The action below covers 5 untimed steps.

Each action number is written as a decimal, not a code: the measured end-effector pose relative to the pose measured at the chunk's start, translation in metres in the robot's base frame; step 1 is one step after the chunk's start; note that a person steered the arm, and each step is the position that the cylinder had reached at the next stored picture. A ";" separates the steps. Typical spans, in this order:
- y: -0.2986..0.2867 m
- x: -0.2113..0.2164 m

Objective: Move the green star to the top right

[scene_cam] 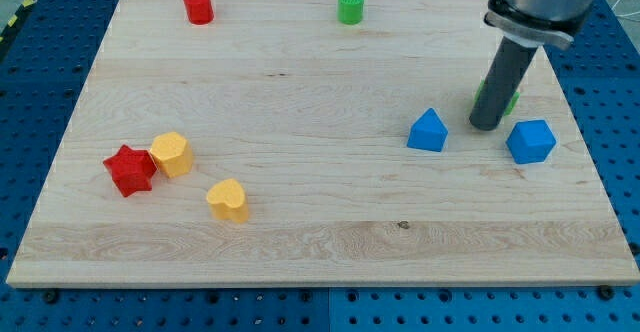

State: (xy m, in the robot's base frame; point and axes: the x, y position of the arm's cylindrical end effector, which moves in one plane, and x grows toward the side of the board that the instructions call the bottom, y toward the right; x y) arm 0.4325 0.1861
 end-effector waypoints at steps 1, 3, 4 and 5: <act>0.005 -0.015; 0.011 0.001; 0.028 0.007; 0.033 -0.003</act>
State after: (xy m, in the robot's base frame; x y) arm 0.4292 0.2192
